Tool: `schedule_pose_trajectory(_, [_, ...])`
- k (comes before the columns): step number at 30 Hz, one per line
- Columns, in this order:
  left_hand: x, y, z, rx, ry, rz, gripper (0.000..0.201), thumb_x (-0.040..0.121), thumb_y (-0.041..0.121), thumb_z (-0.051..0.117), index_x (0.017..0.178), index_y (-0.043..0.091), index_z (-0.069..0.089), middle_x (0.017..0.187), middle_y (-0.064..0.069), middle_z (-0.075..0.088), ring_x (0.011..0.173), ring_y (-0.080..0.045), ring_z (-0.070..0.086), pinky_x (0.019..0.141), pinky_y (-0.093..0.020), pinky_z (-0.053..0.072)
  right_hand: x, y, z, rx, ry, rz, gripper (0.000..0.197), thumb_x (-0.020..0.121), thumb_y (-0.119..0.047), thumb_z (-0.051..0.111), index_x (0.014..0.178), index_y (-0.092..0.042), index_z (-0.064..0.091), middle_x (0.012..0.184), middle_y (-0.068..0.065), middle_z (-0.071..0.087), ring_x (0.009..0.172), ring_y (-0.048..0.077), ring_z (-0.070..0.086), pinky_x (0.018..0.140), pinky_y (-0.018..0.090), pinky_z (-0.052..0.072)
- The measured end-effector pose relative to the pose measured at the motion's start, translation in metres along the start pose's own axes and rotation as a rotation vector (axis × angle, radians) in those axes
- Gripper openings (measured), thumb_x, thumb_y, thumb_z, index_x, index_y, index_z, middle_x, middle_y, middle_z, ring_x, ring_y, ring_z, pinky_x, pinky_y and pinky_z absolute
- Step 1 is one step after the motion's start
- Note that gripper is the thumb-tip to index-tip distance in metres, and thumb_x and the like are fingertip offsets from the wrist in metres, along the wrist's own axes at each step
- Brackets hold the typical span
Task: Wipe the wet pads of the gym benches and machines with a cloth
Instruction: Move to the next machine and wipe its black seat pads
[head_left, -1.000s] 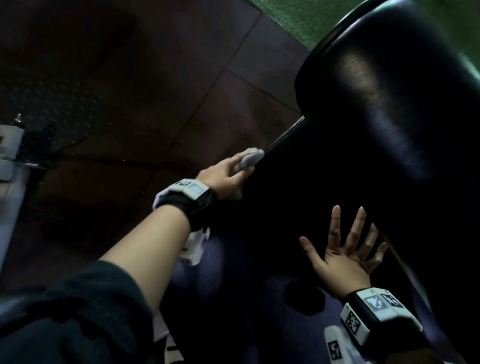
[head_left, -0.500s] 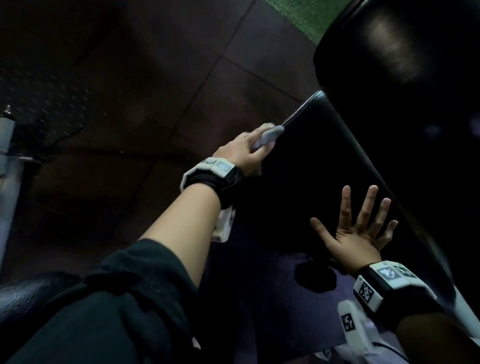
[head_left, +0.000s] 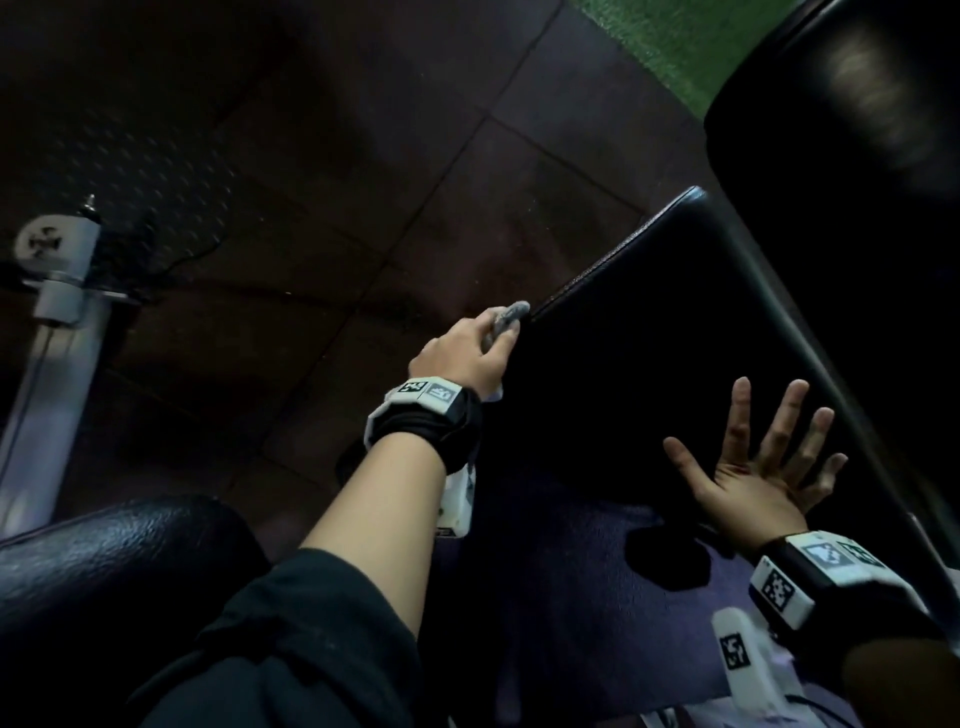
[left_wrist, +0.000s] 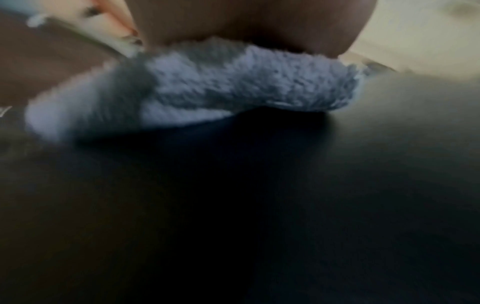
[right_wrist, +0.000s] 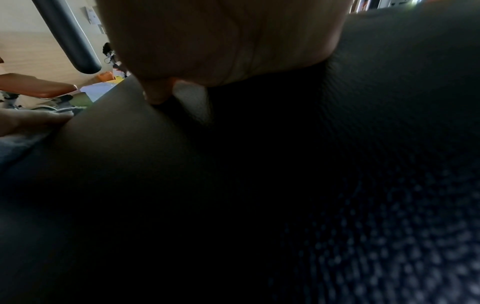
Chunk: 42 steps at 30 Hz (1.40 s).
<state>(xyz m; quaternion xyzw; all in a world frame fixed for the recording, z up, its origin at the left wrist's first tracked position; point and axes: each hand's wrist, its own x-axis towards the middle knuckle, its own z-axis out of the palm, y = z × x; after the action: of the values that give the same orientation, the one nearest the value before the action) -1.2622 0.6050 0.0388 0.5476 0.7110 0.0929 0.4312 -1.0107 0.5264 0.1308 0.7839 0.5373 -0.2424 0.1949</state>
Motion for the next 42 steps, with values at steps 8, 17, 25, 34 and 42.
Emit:
schedule_pose_trajectory(8, [-0.053,-0.075,0.020,0.045,0.211,-0.383,0.050,0.090,0.067,0.020,0.125,0.042,0.044,0.127,0.001,0.053,0.111,-0.034,0.051,0.095,-0.047,0.041,0.003,0.005,0.002,0.011,0.011,-0.028,0.091,0.063,-0.089,0.012,0.131,-0.052,-0.037,0.130,-0.011,-0.059,0.107,0.012,-0.062,0.102,0.049,-0.027])
schedule_pose_trajectory(17, [-0.064,-0.092,0.032,-0.137,0.391,-0.495,0.045,0.095,0.058,0.029,0.134,0.041,0.042,0.137,-0.001,0.048,0.121,-0.037,0.043,0.102,-0.045,0.035,0.000,0.004,0.002,-0.009,0.031,-0.066,0.087,0.073,-0.082,0.021,0.127,-0.051,-0.041,0.124,-0.009,-0.062,0.134,0.028,-0.038,0.107,0.055,-0.019])
schedule_pose_trajectory(25, [-0.109,-0.103,0.073,-0.380,0.623,-0.659,0.052,0.094,0.054,0.041,0.144,0.040,0.032,0.142,-0.007,0.042,0.120,-0.033,0.050,0.098,-0.040,0.038,0.006,0.011,0.010,0.000,0.094,-0.104,0.090,0.074,-0.083,0.020,0.135,-0.046,-0.035,0.142,0.001,-0.048,0.134,0.029,-0.039,0.106,0.057,-0.019])
schedule_pose_trajectory(34, [-0.182,-0.081,0.140,-0.507,0.706,-0.734,0.053,0.096,0.044,0.046,0.145,0.030,0.036,0.143,-0.011,0.043,0.119,-0.037,0.051,0.095,-0.043,0.041,0.001,0.016,0.011,0.020,0.116,-0.143,0.090,0.072,-0.086,0.018,0.134,-0.047,-0.034,0.146,0.003,-0.043,0.136,0.032,-0.034,0.109,0.057,-0.018])
schedule_pose_trajectory(42, [-0.195,-0.078,0.156,-0.495,0.689,-0.741,0.055,0.096,0.049,0.041,0.147,0.035,0.029,0.147,-0.010,0.038,0.121,-0.038,0.050,0.096,-0.044,0.041,0.008,0.021,0.015,0.037,0.115,-0.173,0.090,0.075,-0.084,0.021,0.137,-0.044,-0.031,0.146,0.003,-0.044,0.137,0.036,-0.031,0.109,0.060,-0.016])
